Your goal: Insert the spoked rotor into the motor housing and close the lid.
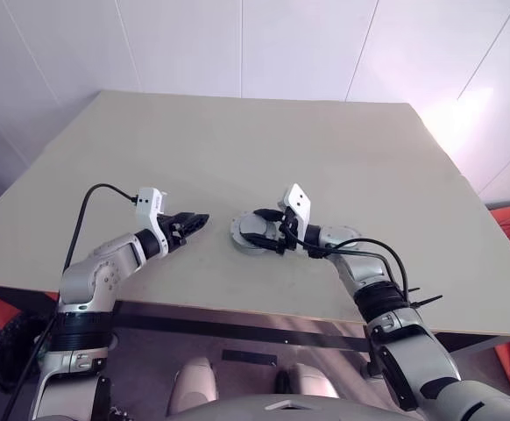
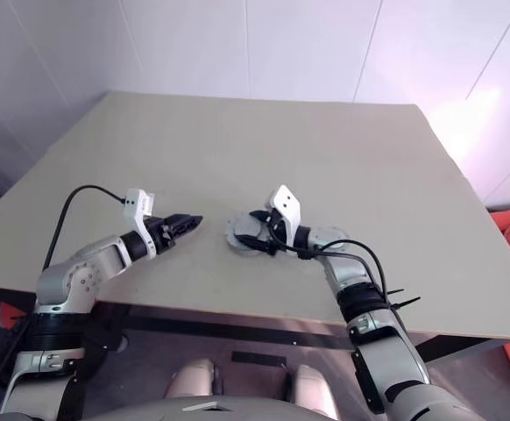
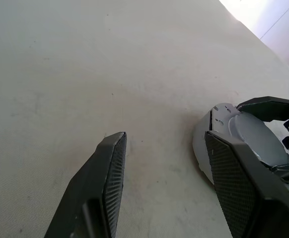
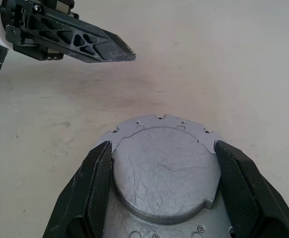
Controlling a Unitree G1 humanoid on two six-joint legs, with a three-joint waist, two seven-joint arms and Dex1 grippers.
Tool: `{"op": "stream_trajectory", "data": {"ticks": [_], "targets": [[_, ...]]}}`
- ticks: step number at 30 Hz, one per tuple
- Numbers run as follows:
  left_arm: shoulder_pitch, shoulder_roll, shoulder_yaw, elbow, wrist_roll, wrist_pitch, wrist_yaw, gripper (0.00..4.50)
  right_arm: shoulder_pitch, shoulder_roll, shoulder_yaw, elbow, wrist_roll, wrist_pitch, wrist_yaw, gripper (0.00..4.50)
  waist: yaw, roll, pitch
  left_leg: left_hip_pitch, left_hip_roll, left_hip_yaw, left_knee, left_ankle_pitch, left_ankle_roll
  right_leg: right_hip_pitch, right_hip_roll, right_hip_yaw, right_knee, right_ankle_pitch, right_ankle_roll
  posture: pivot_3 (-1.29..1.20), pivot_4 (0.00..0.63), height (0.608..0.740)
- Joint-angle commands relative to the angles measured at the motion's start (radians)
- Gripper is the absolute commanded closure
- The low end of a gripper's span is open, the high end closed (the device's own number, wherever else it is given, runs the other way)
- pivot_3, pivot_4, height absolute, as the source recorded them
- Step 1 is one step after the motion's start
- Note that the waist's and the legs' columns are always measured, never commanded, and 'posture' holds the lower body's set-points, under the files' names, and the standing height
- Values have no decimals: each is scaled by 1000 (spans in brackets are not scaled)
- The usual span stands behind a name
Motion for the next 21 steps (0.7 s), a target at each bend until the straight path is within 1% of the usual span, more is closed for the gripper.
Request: {"op": "stream_trajectory", "data": {"ticks": [1, 10, 17, 21], "targets": [[-11, 9, 17, -20, -6, -18, -4, 1829, -7, -8, 4, 35, -29, -13, -12, 1357, 0, 0, 0, 0, 0, 0, 0, 0, 0, 0, 0, 0, 0, 0, 0, 0, 0, 740], [-8, 8, 18, -22, -7, -21, -4, 1829, -7, -18, 13, 50, -50, -19, -13, 1357, -3, 0, 0, 0, 0, 0, 0, 0, 0, 0, 0, 0, 0, 0, 0, 0, 0, 740], [-7, 5, 19, -22, -7, -22, -1, 1829, 3, -35, 5, 25, -14, 15, 52, 1357, -3, 0, 0, 0, 0, 0, 0, 0, 0, 0, 0, 0, 0, 0, 0, 0, 0, 740], [-8, 4, 18, -21, -6, -22, 0, 1829, 5, -40, 0, 13, -3, 33, 68, 1357, -2, 0, 0, -1, 0, 0, 0, -1, 2, 0, 0, 0, -1, 1, -3, 0, 0, 740]]}}
